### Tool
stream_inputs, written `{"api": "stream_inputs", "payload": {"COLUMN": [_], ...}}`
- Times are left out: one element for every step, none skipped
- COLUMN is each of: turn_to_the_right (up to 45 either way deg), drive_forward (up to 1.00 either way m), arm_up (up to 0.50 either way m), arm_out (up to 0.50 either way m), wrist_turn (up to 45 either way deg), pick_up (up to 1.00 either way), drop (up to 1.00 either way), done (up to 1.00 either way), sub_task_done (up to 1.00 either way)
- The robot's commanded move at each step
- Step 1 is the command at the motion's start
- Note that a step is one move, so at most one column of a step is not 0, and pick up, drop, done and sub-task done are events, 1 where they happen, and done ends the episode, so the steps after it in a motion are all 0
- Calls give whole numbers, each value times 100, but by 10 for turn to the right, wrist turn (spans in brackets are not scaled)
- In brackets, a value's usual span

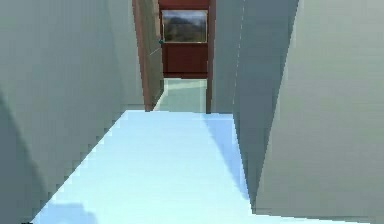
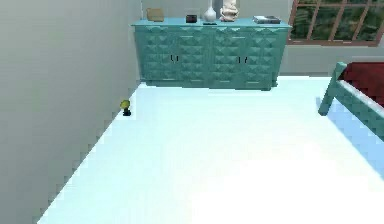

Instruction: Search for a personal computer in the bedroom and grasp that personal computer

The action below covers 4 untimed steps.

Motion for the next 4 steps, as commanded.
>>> {"api": "stream_inputs", "payload": {"turn_to_the_right": [0, -30, 0, -30], "drive_forward": [55, 0, 100, 0], "arm_up": [0, 0, 0, 0], "arm_out": [0, 0, 0, 0], "wrist_turn": [0, 0, 0, 0], "pick_up": [0, 0, 0, 0], "drop": [0, 0, 0, 0], "done": [0, 0, 0, 0], "sub_task_done": [0, 0, 0, 0]}}
